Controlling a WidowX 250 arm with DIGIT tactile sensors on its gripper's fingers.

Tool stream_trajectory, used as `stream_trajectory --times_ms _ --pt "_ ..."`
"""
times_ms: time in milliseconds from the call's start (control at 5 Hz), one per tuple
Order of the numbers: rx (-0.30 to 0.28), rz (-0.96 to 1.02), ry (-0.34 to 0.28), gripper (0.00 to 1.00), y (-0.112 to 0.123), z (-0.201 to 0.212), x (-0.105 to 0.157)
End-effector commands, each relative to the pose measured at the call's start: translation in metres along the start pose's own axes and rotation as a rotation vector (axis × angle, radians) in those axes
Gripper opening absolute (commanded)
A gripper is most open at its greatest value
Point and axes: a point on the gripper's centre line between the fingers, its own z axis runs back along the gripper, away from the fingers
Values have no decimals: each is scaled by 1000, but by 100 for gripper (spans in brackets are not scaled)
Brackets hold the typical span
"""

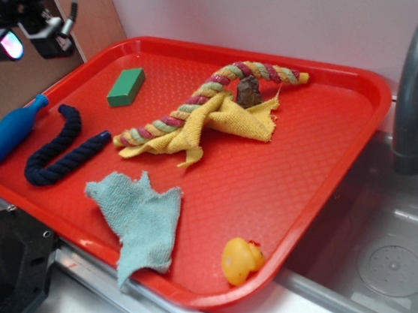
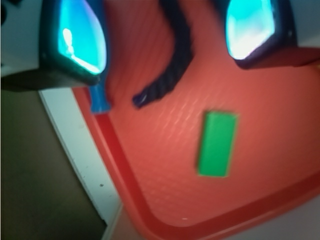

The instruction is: Grab the green block.

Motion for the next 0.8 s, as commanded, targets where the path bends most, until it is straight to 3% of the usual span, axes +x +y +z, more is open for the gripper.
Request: stream_trajectory --times_ms 0,200,600 --pt "33 -45 -65 100 -35 -25 34" --pt "45 9 -47 100 -43 -40 46" --pt "41 32 22 100 -29 -70 51"
